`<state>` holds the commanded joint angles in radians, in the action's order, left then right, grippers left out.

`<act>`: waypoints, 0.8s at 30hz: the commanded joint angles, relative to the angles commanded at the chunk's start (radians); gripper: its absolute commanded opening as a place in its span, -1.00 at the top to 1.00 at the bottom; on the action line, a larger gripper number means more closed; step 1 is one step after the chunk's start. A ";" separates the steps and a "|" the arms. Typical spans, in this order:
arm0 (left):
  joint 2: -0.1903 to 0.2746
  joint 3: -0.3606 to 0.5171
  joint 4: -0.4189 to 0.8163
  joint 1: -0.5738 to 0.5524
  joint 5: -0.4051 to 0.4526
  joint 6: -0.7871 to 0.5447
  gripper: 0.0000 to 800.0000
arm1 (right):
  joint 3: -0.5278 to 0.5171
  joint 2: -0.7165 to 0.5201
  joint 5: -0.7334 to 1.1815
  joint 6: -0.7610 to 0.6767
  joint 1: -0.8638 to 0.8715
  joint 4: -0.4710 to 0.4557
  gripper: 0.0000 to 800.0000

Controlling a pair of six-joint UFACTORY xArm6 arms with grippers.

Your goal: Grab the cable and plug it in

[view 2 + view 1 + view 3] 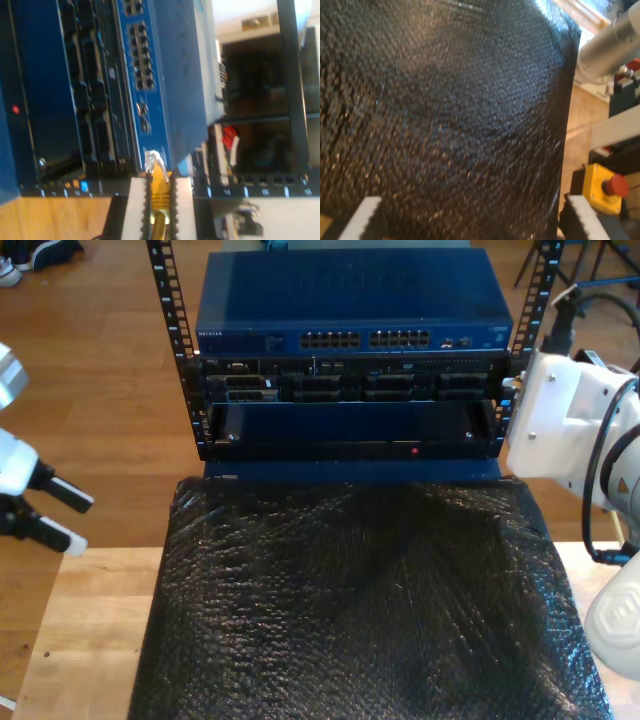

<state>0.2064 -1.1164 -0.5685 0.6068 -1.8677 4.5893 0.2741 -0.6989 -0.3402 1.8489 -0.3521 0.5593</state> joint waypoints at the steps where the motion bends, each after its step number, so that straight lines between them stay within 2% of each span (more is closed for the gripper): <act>1: -0.002 0.000 0.006 0.015 0.000 -0.020 -1.00 | -0.008 0.005 -0.026 0.000 -0.002 -0.002 1.00; 8: -0.002 0.020 0.075 0.129 -0.002 -0.227 -1.00 | -0.051 0.044 -0.161 0.003 -0.003 0.000 1.00; 16: -0.002 0.044 0.212 0.226 0.005 -0.445 -1.00 | -0.052 0.147 -0.316 0.005 -0.020 0.000 1.00; 24: -0.005 0.072 0.262 0.370 0.031 -0.660 -1.00 | -0.054 0.295 -0.532 0.011 -0.117 0.008 1.00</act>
<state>0.2018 -1.0443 -0.3061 0.9766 -1.8370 3.9295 0.2204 -0.4043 -0.8727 1.8596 -0.4687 0.5669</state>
